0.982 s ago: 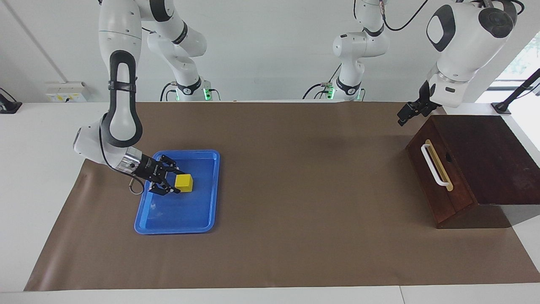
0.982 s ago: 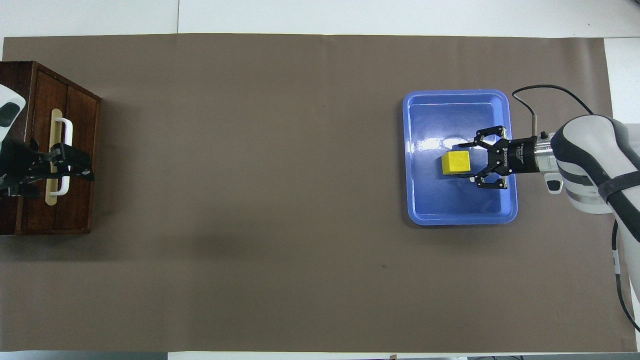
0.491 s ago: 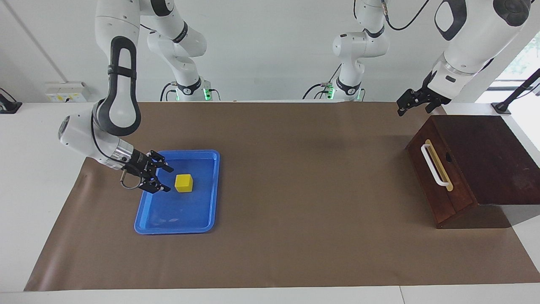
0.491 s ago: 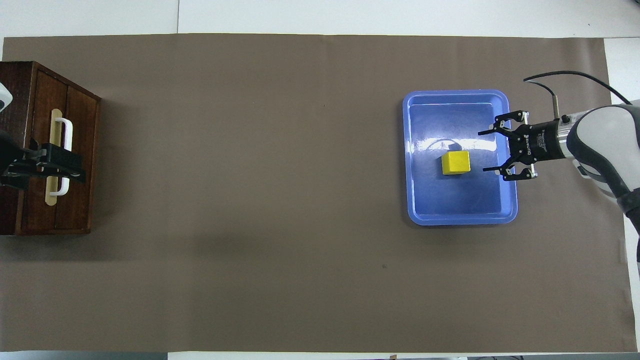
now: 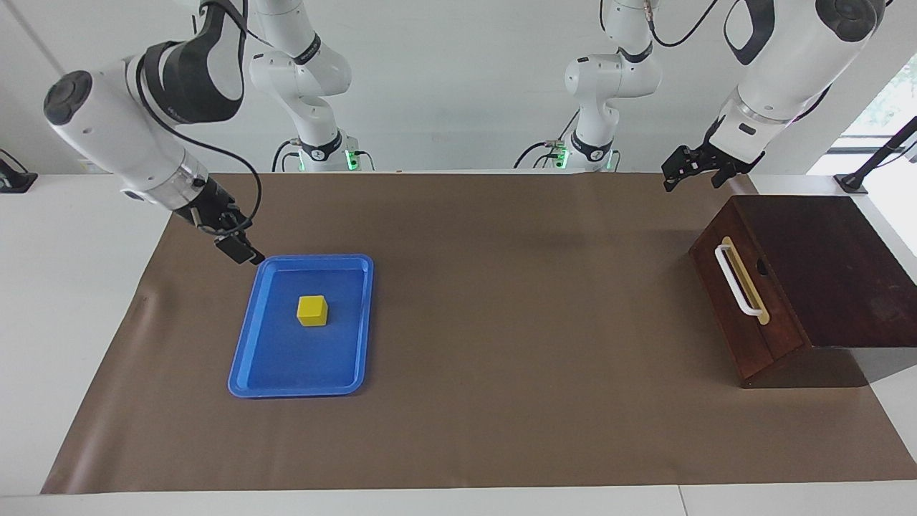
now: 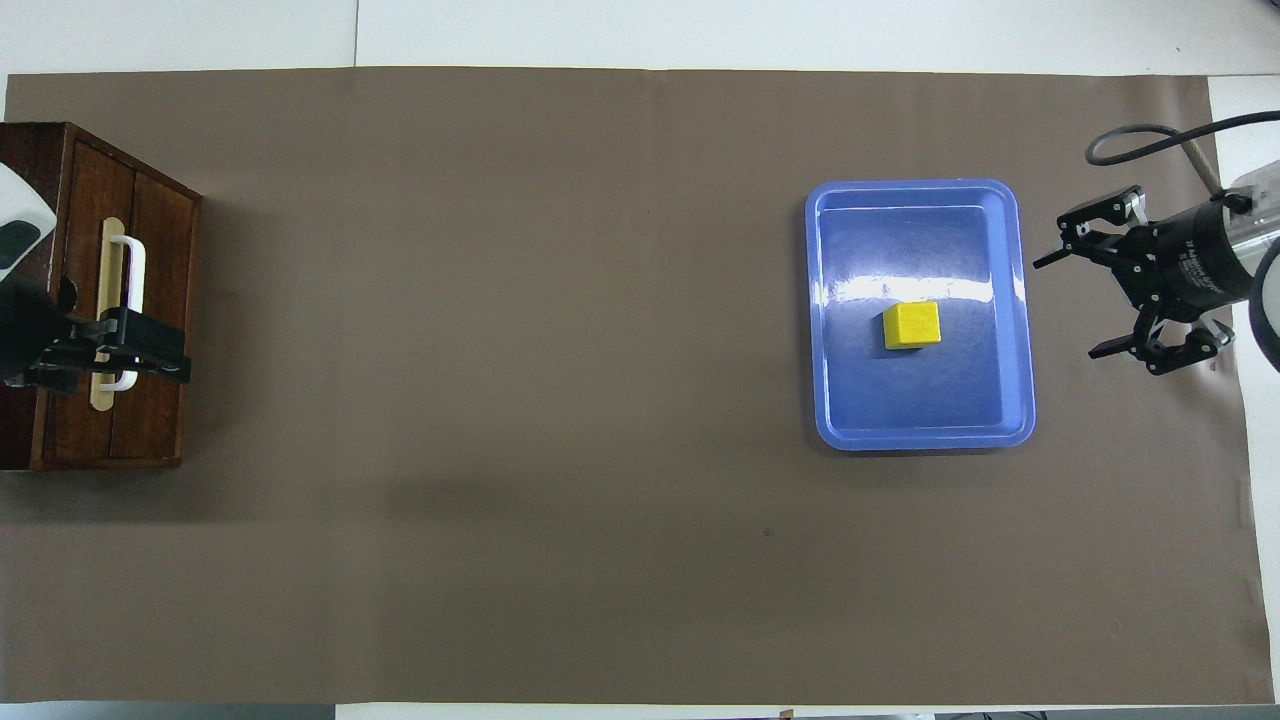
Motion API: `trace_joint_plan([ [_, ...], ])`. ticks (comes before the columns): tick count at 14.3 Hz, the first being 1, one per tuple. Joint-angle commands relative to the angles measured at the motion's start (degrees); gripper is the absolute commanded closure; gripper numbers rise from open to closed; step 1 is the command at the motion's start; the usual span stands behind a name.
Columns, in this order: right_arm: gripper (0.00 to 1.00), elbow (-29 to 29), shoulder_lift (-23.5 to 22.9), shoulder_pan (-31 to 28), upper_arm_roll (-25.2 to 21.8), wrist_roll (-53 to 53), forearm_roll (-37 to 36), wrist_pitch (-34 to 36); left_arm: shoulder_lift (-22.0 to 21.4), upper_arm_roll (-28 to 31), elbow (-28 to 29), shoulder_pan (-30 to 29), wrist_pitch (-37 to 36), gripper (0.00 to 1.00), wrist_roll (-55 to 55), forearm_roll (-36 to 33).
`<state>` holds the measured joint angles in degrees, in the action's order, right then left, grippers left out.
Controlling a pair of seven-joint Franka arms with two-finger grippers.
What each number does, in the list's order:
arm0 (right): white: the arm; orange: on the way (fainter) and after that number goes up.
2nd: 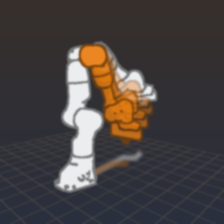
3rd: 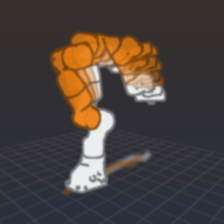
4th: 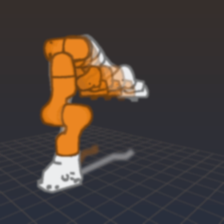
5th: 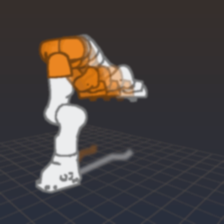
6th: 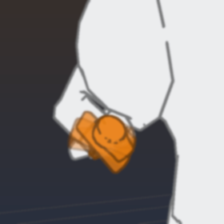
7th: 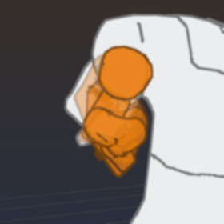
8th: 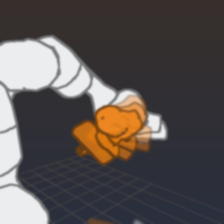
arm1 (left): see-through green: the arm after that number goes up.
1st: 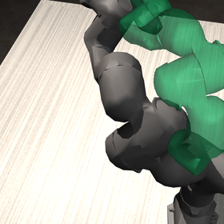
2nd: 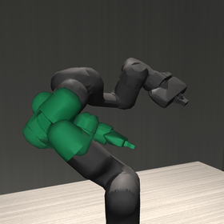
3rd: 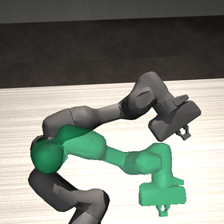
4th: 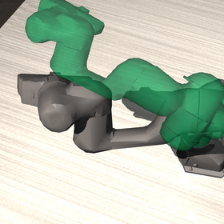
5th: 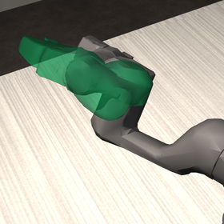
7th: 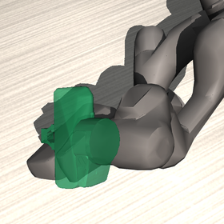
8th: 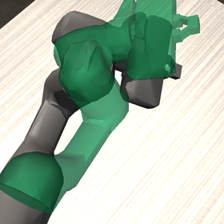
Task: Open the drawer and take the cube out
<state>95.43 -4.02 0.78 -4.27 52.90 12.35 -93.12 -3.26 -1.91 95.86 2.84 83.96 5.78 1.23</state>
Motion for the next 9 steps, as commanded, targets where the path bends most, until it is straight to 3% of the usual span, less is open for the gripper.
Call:
trace_joint_plan([
  [1, 0.0, -0.96, 4.35, 4.65, 0.4, -6.29, -8.19, 3.37, -1.66, 1.82, 2.05, 0.68, 1.39, 0.0, -0.86, 0.53],
  [6, 0.0, -0.78, 9.37, 4.76, 0.4, -30.95, -9.54, 7.77, -1.57, 2.09, 1.96, 1.2, 1.38, 0.0, -0.34, 0.44],
  [9, 0.0, -0.34, 9.82, 4.76, 0.4, -42.15, -11.46, 8.04, -1.57, 2.09, 1.96, 1.55, 1.91, 0.0, -0.16, 0.18],
])
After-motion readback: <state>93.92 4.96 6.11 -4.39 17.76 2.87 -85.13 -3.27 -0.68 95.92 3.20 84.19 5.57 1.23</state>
